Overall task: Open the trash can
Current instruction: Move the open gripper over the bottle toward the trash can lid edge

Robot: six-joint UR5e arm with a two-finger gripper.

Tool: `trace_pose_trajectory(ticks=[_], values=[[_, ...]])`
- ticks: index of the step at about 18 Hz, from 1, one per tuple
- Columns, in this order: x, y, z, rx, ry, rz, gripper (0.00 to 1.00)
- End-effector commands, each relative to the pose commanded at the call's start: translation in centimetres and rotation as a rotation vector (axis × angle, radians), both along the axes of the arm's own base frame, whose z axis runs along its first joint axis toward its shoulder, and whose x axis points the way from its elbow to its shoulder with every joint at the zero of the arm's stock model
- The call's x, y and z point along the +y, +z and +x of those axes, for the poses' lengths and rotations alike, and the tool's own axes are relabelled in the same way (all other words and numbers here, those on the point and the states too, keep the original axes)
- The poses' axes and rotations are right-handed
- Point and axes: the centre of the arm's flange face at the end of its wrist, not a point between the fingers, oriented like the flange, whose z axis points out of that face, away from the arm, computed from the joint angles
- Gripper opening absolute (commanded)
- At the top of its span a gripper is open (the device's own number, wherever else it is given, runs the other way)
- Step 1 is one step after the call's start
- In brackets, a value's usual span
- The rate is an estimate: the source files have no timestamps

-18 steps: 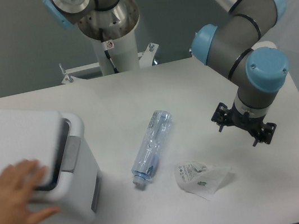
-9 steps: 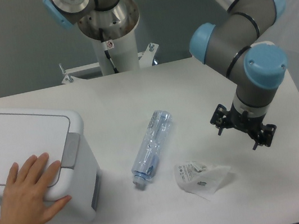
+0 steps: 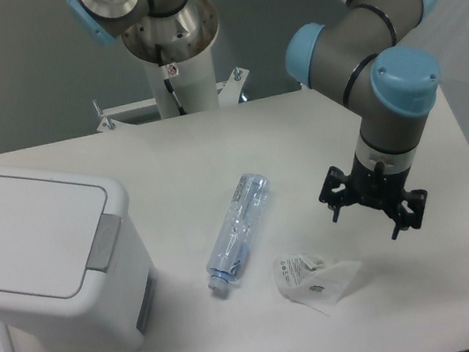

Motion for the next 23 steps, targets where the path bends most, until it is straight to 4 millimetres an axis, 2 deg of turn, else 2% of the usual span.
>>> trace_pose_trajectory(ticks=[5, 9, 14, 18, 23], values=[[0.0, -0.3, 0.1, -0.065, 0.054, 0.072, 1.00], [1.4, 2.7, 0.0, -0.116, 0.216, 0.163, 1.00], [3.6, 7.7, 0.0, -0.226, 0.344, 0.349, 1.00], [4.6, 10.0, 1.4, -0.323, 0.421, 0.423, 1.00], [7.3, 13.8, 6.3, -0.380, 0.392, 0.480, 1.00]])
